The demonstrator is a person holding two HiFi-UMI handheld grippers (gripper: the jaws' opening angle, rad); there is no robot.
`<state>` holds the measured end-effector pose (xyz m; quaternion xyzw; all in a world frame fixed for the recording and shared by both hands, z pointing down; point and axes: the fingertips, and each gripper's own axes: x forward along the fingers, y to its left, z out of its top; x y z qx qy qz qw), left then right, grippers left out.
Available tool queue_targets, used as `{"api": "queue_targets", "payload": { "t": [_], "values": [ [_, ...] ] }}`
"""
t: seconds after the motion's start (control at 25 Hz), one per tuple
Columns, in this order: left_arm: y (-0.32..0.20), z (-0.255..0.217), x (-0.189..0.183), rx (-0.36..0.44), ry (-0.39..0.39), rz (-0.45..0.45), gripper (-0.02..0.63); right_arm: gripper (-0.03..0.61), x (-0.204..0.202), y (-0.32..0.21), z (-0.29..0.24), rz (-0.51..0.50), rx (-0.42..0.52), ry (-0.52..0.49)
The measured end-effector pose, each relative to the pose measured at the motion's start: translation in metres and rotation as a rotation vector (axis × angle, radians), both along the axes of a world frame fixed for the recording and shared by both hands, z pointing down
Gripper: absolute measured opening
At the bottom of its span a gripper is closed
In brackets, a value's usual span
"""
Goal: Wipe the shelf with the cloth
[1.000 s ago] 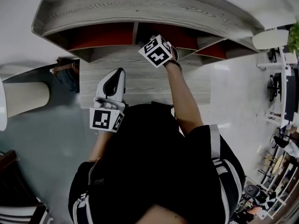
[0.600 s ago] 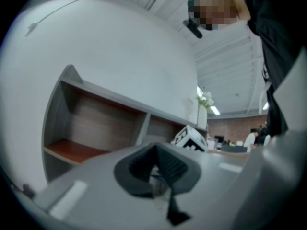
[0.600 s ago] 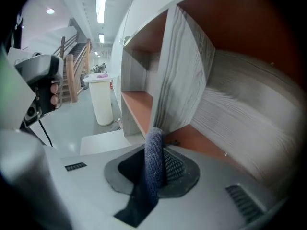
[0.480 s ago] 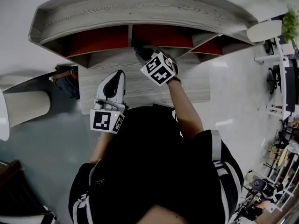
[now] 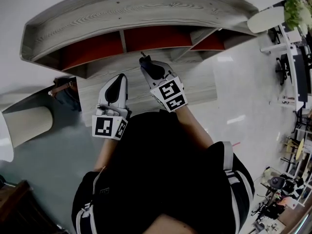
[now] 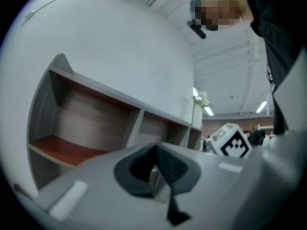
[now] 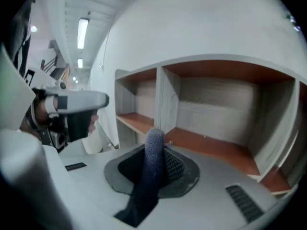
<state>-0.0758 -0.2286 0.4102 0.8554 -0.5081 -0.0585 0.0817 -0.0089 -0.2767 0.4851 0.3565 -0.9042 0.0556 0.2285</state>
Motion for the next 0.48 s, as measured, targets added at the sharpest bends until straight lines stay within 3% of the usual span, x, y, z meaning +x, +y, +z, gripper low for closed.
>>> {"api": "queue_targets", "payload": {
  "t": [0.12, 0.24, 0.48],
  "values": [
    [-0.002, -0.007, 0.000, 0.015, -0.003, 0.005, 0.005, 0.054, 0.016, 0.005, -0.036, 0.103, 0.066, -0.148],
    [-0.003, -0.012, -0.001, 0.030, -0.009, 0.000, 0.005, 0.054, 0.028, 0.014, -0.061, 0.175, 0.147, -0.235],
    [0.002, -0.006, 0.009, 0.036, -0.014, -0.003, 0.005, 0.054, 0.032, 0.028, -0.055, 0.222, 0.148, -0.268]
  ]
}}
